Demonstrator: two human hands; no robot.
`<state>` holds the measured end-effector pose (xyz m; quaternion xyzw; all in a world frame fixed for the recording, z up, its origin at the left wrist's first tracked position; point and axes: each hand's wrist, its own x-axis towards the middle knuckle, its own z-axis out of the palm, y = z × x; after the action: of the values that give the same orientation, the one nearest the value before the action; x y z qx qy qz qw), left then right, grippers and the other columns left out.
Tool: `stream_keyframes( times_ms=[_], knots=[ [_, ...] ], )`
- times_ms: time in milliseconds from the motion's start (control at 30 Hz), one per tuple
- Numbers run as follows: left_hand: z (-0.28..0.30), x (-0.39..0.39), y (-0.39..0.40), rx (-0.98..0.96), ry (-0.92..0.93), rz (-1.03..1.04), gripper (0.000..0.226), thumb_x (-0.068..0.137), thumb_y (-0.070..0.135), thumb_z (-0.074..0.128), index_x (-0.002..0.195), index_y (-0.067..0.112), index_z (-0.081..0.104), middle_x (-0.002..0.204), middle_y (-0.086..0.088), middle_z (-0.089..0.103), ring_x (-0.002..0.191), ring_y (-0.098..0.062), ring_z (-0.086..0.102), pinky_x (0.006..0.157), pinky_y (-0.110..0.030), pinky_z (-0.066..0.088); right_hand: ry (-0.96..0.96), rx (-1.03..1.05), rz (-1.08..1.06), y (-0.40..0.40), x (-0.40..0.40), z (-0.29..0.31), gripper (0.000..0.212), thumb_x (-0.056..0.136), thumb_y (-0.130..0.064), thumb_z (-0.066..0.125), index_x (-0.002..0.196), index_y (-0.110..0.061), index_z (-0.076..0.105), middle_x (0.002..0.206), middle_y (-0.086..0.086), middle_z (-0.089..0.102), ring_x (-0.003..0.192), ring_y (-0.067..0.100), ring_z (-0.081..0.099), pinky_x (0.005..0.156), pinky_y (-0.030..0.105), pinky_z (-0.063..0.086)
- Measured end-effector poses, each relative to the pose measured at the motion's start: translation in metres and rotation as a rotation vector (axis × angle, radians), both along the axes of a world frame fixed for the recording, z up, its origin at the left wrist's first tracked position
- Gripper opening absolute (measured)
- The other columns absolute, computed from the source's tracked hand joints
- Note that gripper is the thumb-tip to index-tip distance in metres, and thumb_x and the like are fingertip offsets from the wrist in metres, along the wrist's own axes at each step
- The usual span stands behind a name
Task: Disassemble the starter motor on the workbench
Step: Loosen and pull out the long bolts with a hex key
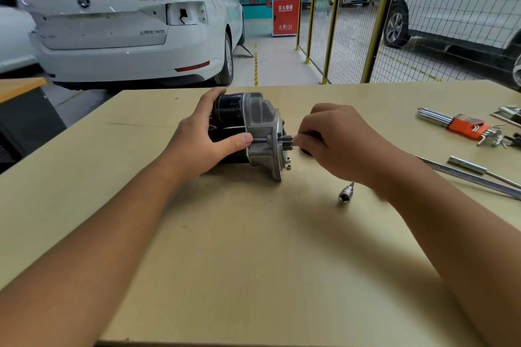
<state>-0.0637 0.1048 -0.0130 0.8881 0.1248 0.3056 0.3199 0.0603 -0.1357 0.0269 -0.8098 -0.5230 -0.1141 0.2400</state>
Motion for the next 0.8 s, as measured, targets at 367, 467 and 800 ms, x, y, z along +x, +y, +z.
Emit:
stream_keyframes(
  times_ms=[367, 467, 800],
  knots=[
    [0.0001, -0.0002, -0.0002, -0.004, -0.004, 0.004, 0.092, 0.066, 0.082, 0.072, 0.145, 0.06, 0.029, 0.112, 0.056, 0.049, 0.106, 0.025, 0.051, 0.086, -0.01, 0.036, 0.001, 0.014, -0.023, -0.0011, -0.0024, -0.0023, 0.009, 0.09, -0.027, 0.075, 0.092, -0.021, 0.068, 0.083, -0.002, 0.063, 0.075, 0.018, 0.056, 0.071, 0.04, 0.054],
    [0.0002, -0.0005, -0.0007, -0.003, -0.005, 0.0, 0.094, 0.066, 0.082, 0.072, 0.146, 0.06, 0.029, 0.116, 0.048, 0.051, 0.109, 0.016, 0.053, 0.086, -0.01, 0.036, 0.011, 0.052, 0.002, -0.0004, -0.0017, -0.0036, 0.014, 0.095, -0.029, 0.068, 0.089, -0.017, 0.072, 0.079, -0.001, 0.058, 0.073, 0.014, 0.052, 0.067, 0.032, 0.043],
    [-0.0002, 0.0007, 0.0, -0.025, -0.017, -0.02, 0.091, 0.064, 0.08, 0.073, 0.143, 0.062, 0.032, 0.118, 0.043, 0.056, 0.107, 0.016, 0.056, 0.086, -0.009, 0.038, -0.053, -0.028, -0.052, 0.0002, 0.0004, -0.0014, 0.016, 0.097, -0.032, 0.065, 0.096, -0.018, 0.073, 0.094, -0.007, 0.058, 0.09, 0.022, 0.058, 0.085, 0.047, 0.05]
  ],
)
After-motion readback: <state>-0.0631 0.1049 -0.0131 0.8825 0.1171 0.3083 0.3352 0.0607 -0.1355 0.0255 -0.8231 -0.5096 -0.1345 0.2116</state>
